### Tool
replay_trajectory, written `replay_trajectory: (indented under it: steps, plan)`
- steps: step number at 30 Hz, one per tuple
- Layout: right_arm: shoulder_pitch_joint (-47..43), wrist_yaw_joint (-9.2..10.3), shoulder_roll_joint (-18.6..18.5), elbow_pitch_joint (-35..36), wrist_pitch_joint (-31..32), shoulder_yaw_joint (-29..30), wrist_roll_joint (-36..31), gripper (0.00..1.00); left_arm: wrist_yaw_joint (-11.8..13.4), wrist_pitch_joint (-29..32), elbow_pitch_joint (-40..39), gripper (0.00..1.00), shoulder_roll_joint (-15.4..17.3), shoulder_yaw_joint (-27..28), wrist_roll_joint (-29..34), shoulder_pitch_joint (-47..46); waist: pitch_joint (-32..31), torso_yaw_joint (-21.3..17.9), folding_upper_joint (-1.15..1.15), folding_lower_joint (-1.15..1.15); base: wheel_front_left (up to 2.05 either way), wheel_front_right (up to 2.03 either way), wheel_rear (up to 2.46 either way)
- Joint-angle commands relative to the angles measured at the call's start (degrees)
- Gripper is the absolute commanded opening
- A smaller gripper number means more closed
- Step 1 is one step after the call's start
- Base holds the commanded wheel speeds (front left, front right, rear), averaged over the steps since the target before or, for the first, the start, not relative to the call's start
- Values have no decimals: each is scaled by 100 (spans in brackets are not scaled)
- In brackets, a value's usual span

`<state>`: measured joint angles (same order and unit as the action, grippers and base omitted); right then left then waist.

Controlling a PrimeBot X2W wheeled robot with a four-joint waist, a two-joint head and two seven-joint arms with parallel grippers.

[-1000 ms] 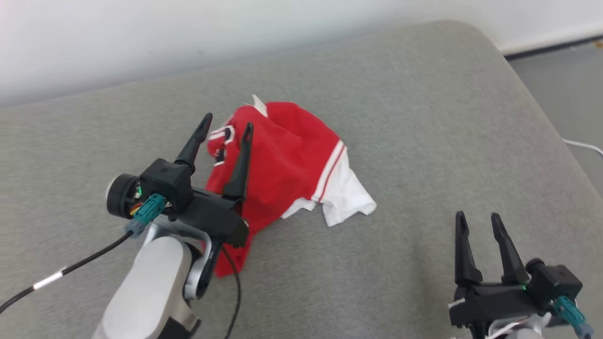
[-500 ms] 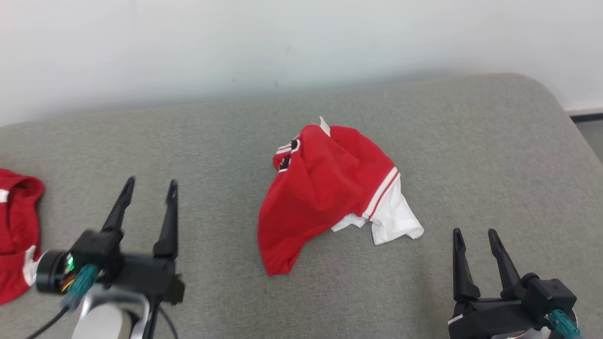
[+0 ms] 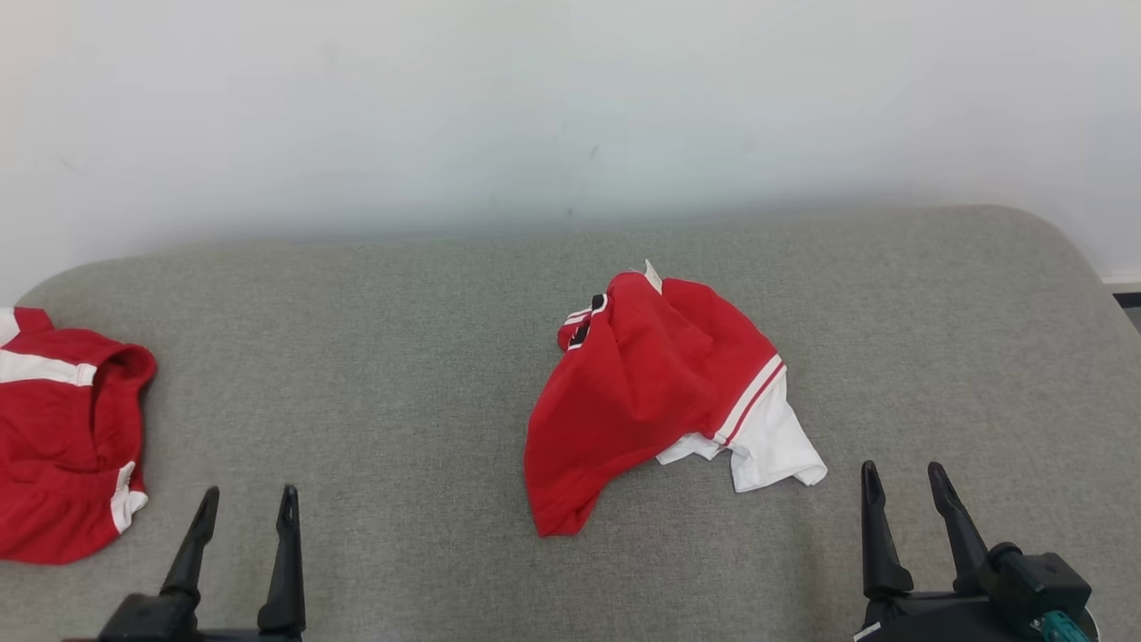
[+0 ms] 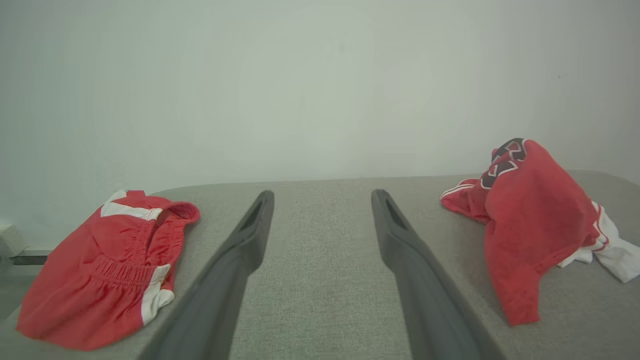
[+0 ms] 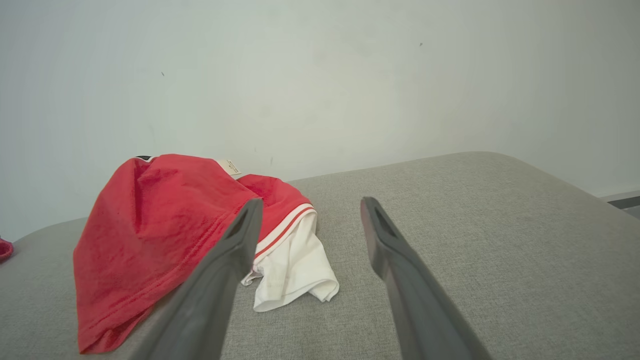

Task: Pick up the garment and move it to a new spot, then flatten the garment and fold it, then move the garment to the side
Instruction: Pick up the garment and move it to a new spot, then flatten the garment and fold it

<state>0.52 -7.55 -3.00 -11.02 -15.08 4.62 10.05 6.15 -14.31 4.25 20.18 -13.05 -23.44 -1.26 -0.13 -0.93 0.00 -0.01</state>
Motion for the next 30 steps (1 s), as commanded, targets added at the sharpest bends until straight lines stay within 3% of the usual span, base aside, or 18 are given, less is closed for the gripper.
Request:
replay_trajectory:
  steps: [1, 6, 18, 30]
  plan:
    - [-90, 12, -2, 15, 6, 18, -20, 100, 38, -30, 5, 100, -28, 4, 12, 75, -32, 33, 0, 1, 0, 0, 0]
    - [-169, 12, -1, 34, 41, 29, -48, 100, 113, -54, 42, 100, -116, 4, 21, 215, -94, 66, 0, 1, 0, 0, 0]
    - [-286, 12, -12, 111, 68, 87, -67, 100, -261, -88, 61, 100, -90, -133, 160, 377, -146, 22, 0, 1, 0, 0, 0]
    - [-353, 12, -8, 152, 134, 116, -115, 100, -164, -91, -72, 100, -238, 285, 131, 534, -187, 42, 0, 1, 0, 0, 0]
